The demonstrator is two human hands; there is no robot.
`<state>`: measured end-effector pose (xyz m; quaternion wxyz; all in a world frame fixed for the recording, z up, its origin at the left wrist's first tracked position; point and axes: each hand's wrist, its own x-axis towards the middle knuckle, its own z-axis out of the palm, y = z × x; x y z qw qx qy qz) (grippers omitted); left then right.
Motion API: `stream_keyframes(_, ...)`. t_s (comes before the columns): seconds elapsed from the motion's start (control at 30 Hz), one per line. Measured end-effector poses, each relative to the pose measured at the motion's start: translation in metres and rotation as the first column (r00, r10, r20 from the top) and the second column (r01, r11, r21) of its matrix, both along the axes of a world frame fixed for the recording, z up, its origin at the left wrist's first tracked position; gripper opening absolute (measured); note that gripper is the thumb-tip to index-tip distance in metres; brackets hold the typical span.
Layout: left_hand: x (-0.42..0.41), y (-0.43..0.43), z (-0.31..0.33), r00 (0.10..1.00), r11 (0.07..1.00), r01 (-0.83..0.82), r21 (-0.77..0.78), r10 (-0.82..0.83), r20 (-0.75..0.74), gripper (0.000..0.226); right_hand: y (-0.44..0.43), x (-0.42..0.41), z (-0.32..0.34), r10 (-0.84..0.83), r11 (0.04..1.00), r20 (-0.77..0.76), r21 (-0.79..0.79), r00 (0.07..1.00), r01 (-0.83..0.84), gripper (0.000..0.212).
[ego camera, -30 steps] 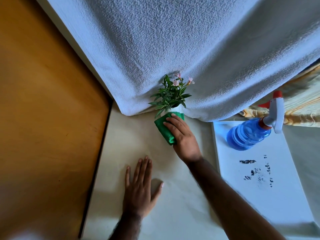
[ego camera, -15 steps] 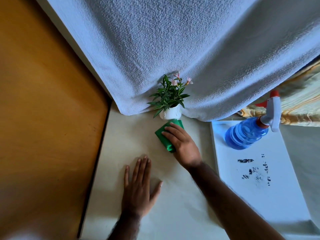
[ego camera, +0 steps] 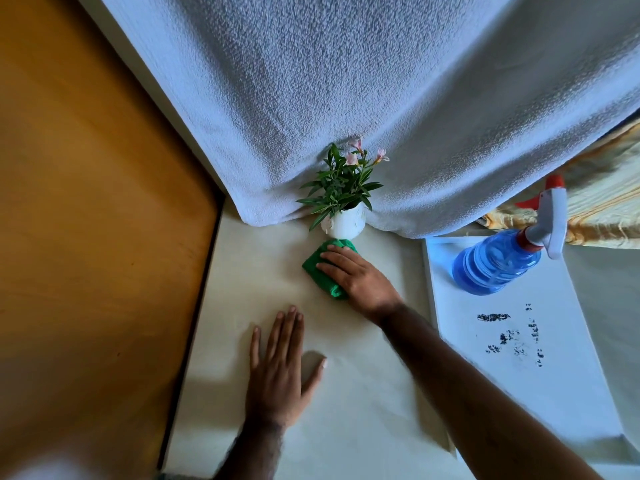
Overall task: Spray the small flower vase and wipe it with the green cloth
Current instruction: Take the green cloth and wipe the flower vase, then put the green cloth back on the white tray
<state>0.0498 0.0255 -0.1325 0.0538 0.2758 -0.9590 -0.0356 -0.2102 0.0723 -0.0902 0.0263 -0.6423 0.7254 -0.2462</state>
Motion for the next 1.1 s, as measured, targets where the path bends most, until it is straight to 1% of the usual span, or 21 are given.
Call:
stream_keyframes(0.07,0.0,0.0,-0.002,1.0,1.0,0.003,-0.001,-0.003,-0.003,0.089,-0.002,0.009,0.005,-0.08,0.996,0.121,0.058,0.99,0.073,0.036)
stream_keyframes(0.17,0.001,-0.002,-0.002,1.0,1.0,-0.01,0.009,0.01,-0.002,0.089,-0.014,0.025,0.026,-0.221,0.971,0.296,0.159,0.929,0.18,0.051)
stream_keyframes(0.23,0.0,-0.001,0.0,1.0,1.0,-0.018,0.021,0.018,-0.001,0.089,-0.017,0.028,0.042,-0.306,0.942,0.372,0.254,0.876,0.221,0.053)
stream_keyframes(0.27,0.0,-0.001,0.0,1.0,0.999,-0.019,0.03,0.019,0.005,0.089,-0.016,0.027,0.048,-0.347,0.921,0.381,0.308,0.857,0.237,0.051)
stream_keyframes(0.3,-0.001,-0.001,0.001,1.0,0.999,-0.017,0.039,0.017,0.01,0.089,-0.01,0.026,0.055,-0.379,0.904,0.37,0.344,0.848,0.253,0.048)
stream_keyframes(0.37,-0.001,-0.002,0.004,0.999,0.998,-0.022,0.061,0.02,0.024,0.089,0.012,0.024,0.067,-0.398,0.9,0.347,0.327,0.849,0.288,0.044)
stream_keyframes(0.43,-0.002,-0.001,0.007,0.999,0.996,-0.026,0.082,0.022,0.043,0.089,0.044,0.023,0.08,-0.378,0.92,0.322,0.23,0.868,0.316,0.052)
stream_keyframes(0.5,-0.002,-0.002,0.01,0.998,0.995,-0.027,0.095,0.022,0.051,0.089,0.083,0.021,0.089,-0.387,0.922,0.265,0.134,0.883,0.364,0.058)
stream_keyframes(0.6,-0.002,0.0,0.012,0.999,0.996,-0.025,0.082,0.023,0.025,0.087,0.152,0.021,0.091,-0.393,0.919,0.131,0.015,0.91,0.394,0.05)
stream_keyframes(0.67,-0.002,0.0,0.014,0.999,0.997,-0.026,0.069,0.024,0.025,0.087,0.192,0.019,0.078,-0.447,0.894,0.059,0.004,0.893,0.447,0.055)
stream_keyframes(0.73,-0.002,0.001,0.014,1.0,0.999,-0.019,0.036,0.019,0.005,0.085,0.222,0.019,0.061,-0.538,0.842,0.037,0.058,0.842,0.536,0.067)
stream_keyframes(0.77,-0.003,0.002,0.015,1.0,0.999,-0.02,0.038,0.02,-0.002,0.085,0.233,0.018,0.053,-0.565,0.823,0.03,0.096,0.825,0.56,0.07)
stream_keyframes(0.83,-0.003,0.003,0.016,1.0,0.999,-0.016,0.038,0.017,-0.007,0.084,0.246,0.016,0.04,-0.577,0.806,0.018,0.176,0.817,0.565,0.074)
stream_keyframes(0.87,-0.003,0.004,0.015,1.0,1.0,-0.017,0.02,0.018,-0.021,0.084,0.251,0.017,0.034,-0.573,0.801,0.01,0.217,0.82,0.557,0.077)
stream_keyframes(1.0,-0.006,0.006,0.019,1.0,0.999,-0.013,0.034,0.012,0.012,0.083,0.263,0.027,0.02,-0.529,0.778,-0.067,0.359,0.846,0.515,0.088)
stream_keyframes(1.07,-0.008,0.01,0.025,0.999,0.998,-0.018,0.057,0.016,0.05,0.083,0.268,0.03,0.016,-0.483,0.781,-0.108,0.396,0.869,0.483,0.096)
stream_keyframes(1.1,-0.008,0.012,0.03,0.996,0.996,-0.022,0.088,0.015,0.09,0.084,0.271,0.031,0.016,-0.462,0.781,-0.124,0.413,0.878,0.469,0.096)
